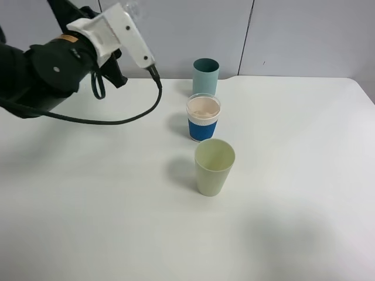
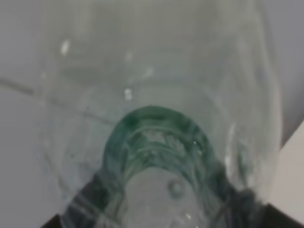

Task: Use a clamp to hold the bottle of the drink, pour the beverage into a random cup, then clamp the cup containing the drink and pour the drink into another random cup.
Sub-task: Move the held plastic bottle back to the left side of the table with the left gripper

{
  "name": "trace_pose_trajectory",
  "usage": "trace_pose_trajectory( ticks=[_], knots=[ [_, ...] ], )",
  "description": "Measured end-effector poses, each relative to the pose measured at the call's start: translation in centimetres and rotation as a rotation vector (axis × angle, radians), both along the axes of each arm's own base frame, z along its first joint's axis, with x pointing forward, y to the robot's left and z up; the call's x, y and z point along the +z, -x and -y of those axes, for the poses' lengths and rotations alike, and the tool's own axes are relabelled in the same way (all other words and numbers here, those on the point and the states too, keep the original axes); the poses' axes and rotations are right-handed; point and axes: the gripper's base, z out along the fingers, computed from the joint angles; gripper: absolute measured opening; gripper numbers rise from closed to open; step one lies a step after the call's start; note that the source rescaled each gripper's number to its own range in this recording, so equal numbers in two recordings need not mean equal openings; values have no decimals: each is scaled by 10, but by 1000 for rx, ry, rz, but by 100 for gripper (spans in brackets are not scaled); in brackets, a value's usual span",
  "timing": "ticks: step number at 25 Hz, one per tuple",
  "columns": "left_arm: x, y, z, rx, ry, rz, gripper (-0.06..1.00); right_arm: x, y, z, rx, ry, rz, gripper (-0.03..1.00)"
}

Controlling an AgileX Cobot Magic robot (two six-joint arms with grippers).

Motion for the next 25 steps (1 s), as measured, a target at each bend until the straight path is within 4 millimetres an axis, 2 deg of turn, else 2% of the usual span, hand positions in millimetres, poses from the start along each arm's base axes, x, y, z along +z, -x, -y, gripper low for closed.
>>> trace_pose_trajectory(
  ticks=[8, 12, 16, 20, 25],
  knots=[
    [5, 31, -56, 26, 495, 9, 1, 0, 0, 0, 0, 0, 0, 61],
    [-1, 41, -72, -1, 713, -19, 1, 0, 0, 0, 0, 0, 0, 61],
    [-13, 43, -82, 0, 882, -120, 1, 0, 0, 0, 0, 0, 0, 61],
    [-21, 42, -91, 36, 933, -210, 1, 0, 0, 0, 0, 0, 0, 61],
    [-23, 42, -90, 21, 911, -239, 1, 0, 0, 0, 0, 0, 0, 61]
  ],
)
